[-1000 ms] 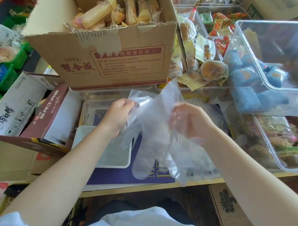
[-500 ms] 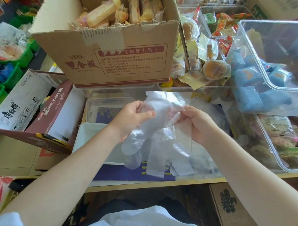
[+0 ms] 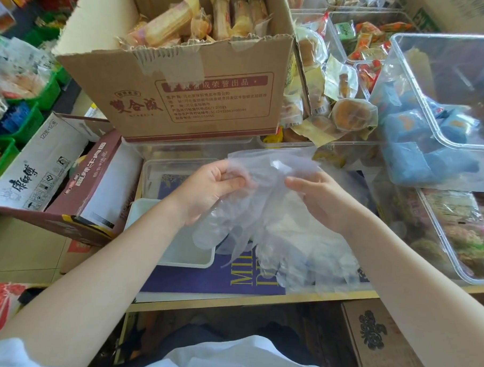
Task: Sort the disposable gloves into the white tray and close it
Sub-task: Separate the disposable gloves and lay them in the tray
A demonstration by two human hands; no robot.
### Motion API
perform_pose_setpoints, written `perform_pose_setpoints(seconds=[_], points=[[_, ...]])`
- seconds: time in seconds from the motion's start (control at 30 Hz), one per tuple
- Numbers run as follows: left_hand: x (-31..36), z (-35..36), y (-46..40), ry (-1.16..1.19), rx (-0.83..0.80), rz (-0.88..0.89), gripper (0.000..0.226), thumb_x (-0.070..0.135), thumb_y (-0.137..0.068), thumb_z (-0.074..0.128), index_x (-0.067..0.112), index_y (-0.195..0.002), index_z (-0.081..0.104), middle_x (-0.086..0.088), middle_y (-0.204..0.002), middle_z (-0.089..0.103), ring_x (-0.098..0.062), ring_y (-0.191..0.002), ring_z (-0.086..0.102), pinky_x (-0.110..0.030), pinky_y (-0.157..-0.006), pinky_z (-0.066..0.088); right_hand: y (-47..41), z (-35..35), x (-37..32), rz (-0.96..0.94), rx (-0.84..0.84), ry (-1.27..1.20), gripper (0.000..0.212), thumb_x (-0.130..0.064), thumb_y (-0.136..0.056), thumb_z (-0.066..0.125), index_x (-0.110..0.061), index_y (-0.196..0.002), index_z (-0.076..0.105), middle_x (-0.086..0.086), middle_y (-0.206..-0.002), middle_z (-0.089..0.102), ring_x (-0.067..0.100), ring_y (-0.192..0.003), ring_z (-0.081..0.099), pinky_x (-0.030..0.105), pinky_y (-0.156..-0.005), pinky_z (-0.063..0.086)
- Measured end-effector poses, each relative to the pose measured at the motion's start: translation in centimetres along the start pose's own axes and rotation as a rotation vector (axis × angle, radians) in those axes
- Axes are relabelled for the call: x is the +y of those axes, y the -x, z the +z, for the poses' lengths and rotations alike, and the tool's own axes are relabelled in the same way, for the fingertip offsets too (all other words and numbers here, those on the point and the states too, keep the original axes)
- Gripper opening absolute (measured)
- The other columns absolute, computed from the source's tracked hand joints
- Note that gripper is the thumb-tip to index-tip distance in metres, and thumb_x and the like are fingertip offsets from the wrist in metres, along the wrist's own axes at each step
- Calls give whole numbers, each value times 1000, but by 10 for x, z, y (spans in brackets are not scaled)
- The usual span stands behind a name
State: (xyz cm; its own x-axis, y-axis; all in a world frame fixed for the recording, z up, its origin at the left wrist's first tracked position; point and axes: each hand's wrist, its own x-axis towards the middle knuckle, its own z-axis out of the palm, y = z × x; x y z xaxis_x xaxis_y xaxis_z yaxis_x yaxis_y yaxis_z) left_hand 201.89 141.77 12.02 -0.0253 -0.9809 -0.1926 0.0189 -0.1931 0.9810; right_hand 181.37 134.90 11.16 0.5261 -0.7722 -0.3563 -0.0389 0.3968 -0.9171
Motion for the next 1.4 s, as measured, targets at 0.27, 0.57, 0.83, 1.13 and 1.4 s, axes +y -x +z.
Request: perform_pose_setpoints(seconds=[0.27, 0.57, 0.83, 1.13, 1.4], points=[[8, -7, -1, -181, 23, 32, 25, 5, -100, 36, 16, -92, 57, 8, -82, 73, -5, -67, 62, -14, -60, 43, -8, -7, -9, -101, 38, 104, 20, -28, -84, 65, -8, -82, 65, -2, -75, 69, 16, -77, 61, 30, -83, 42], [-7, -20, 3, -581, 44, -53, 19, 30, -85, 64, 13, -90, 56, 2, -80, 65, -16, -73, 58, -43, -82, 47, -11, -4, -14, -136, 141, 19, 11, -7, -93, 53, -12, -85, 57, 2, -75, 63, 7, -55, 60, 17, -48, 46], [-9, -13, 11, -112, 25, -43, 17, 5, -96, 47, 17, -84, 50, 11, -58, 56, -4, -53, 48, -14, -57, 42, -1, -7, -4, -15, -81, -31, 14, -15, -73, 62, -8, -84, 66, -2, -69, 69, 8, -62, 65, 18, -61, 52], [-27, -30, 19, -357, -99, -198, 16, 3, -88, 60, 16, -80, 62, 15, -65, 64, 3, -65, 56, -15, -71, 42, 4, -13, 2, -37, 33, 252, 18, -1, -92, 51, -9, -79, 60, -7, -59, 68, 5, -48, 62, 15, -44, 44], [-34, 5, -8, -415, 145, -177, 16, 31, -91, 57, 22, -78, 56, 1, -84, 67, -16, -80, 60, -39, -86, 45, 7, -6, 10, -54, -11, 490, 14, -1, -95, 47, -2, -90, 60, -10, -62, 69, 3, -41, 56, 13, -39, 32]])
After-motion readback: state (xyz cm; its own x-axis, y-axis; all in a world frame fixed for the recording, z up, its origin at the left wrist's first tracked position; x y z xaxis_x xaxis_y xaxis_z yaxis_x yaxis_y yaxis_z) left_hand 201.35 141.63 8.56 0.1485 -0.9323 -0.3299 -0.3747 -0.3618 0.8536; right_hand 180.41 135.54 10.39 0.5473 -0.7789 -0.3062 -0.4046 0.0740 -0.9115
